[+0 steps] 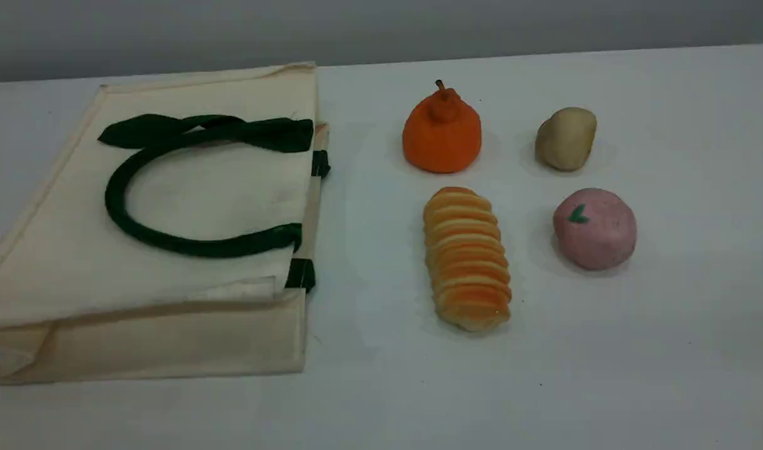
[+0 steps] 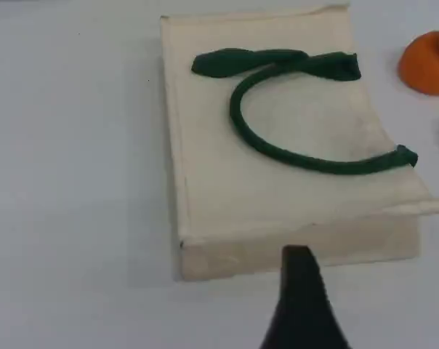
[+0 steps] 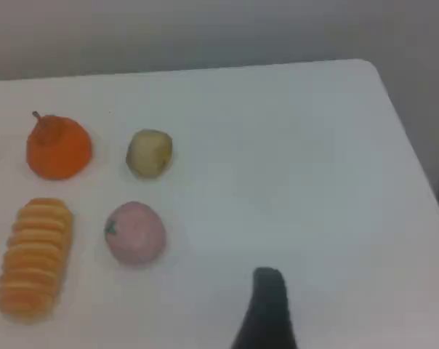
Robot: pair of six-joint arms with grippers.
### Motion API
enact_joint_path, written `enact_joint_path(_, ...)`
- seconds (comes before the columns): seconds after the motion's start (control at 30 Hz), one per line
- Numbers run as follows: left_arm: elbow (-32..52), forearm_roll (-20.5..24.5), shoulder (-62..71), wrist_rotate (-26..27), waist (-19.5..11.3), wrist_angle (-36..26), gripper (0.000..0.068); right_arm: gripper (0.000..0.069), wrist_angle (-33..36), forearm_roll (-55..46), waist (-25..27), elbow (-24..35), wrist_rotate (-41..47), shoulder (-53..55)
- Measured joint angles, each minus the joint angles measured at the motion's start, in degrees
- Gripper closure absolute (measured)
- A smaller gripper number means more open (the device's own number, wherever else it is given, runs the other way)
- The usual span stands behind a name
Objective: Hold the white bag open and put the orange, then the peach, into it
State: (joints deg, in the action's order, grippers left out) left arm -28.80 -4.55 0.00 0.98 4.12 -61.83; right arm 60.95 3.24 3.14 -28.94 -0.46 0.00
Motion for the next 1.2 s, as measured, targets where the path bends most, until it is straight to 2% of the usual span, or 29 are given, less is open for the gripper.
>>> enact_joint_path(0.8, -0.8, 0.3, 1.1, -1.0, 0.0, 0.1, 0.0251, 0.0157, 0.0, 0.4, -1.0, 0.0, -0.3, 0.0)
enact_joint_path(1.0, -4.0, 2.4, 9.1, -4.3, 0.0, 0.0, 0.0251, 0.0157, -0.9, 3.3, -1.0, -0.8, -3.1, 2.5)
enact_joint_path(1.2, -6.6, 3.3, 22.7, -7.6, 0.0, 6.8, 0.0251, 0.0157, -6.2, 11.9, -1.0, -3.6, -9.8, 12.8)
